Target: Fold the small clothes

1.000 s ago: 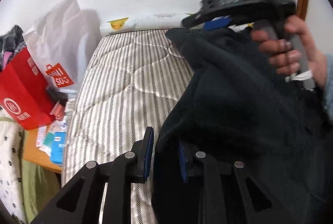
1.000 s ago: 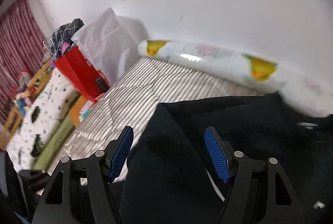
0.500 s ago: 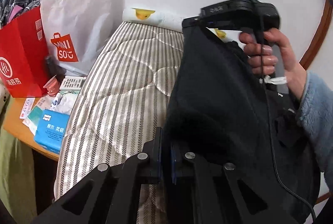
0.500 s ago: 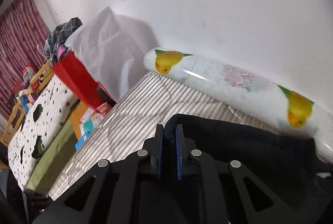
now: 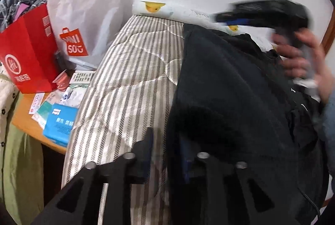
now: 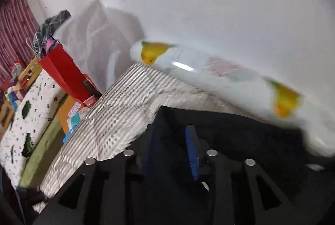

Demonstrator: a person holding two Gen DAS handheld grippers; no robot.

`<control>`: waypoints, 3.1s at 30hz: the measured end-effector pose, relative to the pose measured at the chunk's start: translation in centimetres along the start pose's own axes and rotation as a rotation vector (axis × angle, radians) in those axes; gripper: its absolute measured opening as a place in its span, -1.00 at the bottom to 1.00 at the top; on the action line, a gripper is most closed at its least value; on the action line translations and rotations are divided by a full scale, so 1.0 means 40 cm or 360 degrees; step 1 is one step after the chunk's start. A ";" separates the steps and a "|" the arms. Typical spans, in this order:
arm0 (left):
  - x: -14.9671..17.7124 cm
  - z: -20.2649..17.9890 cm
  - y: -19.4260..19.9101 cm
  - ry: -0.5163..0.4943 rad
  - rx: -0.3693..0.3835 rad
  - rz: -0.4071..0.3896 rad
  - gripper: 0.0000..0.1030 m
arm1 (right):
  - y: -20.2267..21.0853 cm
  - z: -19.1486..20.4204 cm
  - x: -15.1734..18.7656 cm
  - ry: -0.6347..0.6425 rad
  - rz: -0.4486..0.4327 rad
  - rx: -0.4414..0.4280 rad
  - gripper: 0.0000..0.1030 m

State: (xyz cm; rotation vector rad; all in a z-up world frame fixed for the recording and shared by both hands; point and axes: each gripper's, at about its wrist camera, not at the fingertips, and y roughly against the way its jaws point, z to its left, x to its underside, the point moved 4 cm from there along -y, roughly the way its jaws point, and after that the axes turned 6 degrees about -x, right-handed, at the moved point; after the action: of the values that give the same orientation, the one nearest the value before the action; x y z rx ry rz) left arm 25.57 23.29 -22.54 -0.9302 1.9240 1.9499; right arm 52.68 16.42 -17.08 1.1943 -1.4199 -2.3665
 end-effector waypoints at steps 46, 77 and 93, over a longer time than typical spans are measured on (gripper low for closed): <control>0.193 -0.199 0.217 -0.0038 0.0035 0.0037 0.14 | 0.817 -0.359 1.027 -0.0881 -0.0307 0.1052 -0.06; 0.132 -0.409 0.218 -0.0231 0.0045 0.0029 0.20 | 1.225 -0.787 1.172 -0.1187 -0.0516 0.1554 -0.83; 0.111 -0.298 0.230 -0.0130 0.0067 -0.0019 0.27 | 1.009 -0.166 0.523 -0.0263 -0.0862 0.0873 -0.81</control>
State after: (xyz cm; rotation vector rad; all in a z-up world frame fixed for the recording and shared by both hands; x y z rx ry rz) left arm 19.89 9.77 -16.88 -0.8358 1.9020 1.9027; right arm 32.26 -20.26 1.61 1.7320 -2.1253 -2.5260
